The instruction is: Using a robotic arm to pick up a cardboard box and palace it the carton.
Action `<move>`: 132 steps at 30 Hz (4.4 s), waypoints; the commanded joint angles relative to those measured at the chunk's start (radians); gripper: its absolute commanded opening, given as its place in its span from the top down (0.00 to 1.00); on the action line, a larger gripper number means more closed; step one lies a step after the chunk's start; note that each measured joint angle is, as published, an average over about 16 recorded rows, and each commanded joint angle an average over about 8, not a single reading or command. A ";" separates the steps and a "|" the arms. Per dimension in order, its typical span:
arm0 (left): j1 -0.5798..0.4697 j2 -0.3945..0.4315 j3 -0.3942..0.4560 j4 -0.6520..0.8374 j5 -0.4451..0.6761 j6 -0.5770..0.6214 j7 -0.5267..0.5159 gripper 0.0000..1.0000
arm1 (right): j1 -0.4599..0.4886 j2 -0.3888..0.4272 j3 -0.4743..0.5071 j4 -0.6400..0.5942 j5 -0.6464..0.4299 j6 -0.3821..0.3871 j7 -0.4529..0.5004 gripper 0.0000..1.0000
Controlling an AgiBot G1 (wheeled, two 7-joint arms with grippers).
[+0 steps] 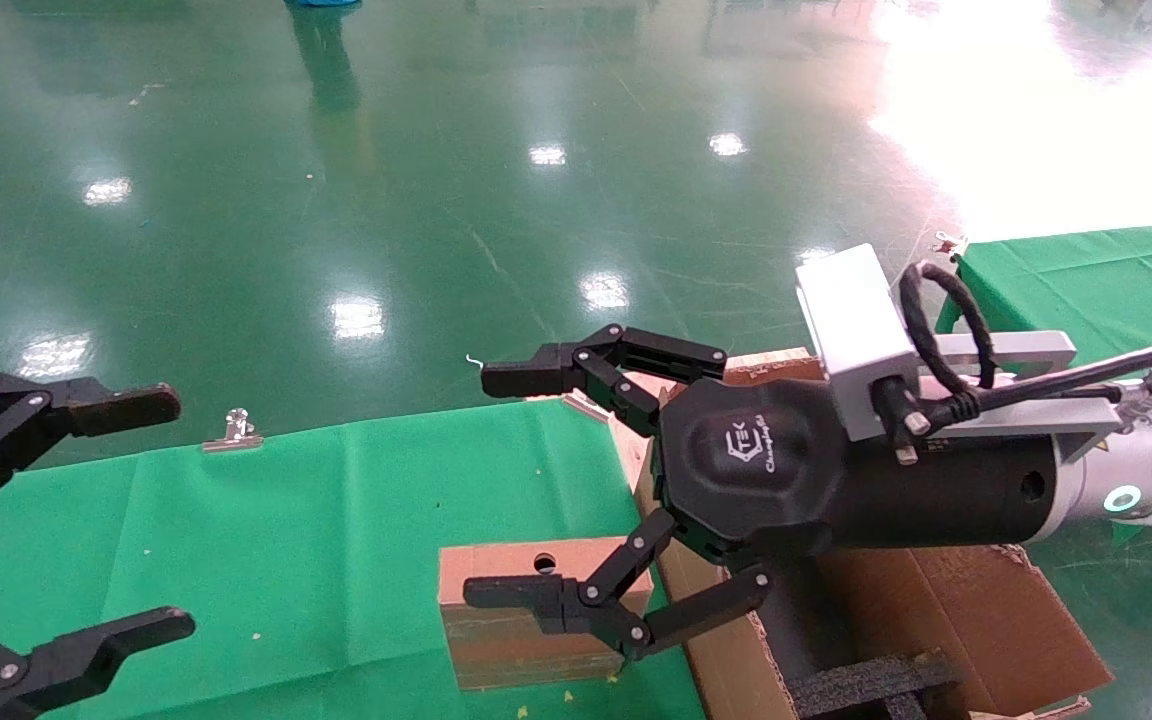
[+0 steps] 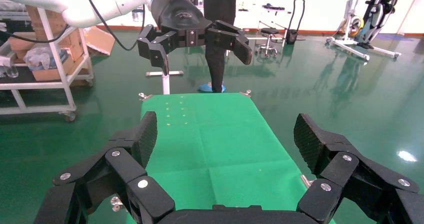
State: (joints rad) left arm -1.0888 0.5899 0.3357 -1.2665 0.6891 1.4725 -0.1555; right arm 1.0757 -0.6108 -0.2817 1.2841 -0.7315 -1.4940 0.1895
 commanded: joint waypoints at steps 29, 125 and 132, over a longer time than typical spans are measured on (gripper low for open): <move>0.000 0.000 0.000 0.000 0.000 0.000 0.000 1.00 | 0.000 0.000 0.000 0.000 0.000 0.000 0.000 0.00; 0.000 0.000 0.001 0.001 -0.001 0.000 0.001 0.00 | 0.530 -0.392 -0.597 -0.331 -0.892 -0.061 -0.158 1.00; 0.000 0.000 0.001 0.001 -0.001 0.000 0.001 0.00 | 0.529 -0.391 -0.597 -0.330 -0.891 -0.061 -0.157 1.00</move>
State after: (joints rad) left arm -1.0890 0.5896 0.3367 -1.2659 0.6883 1.4721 -0.1549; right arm 1.6051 -1.0021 -0.8788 0.9536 -1.6219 -1.5554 0.0322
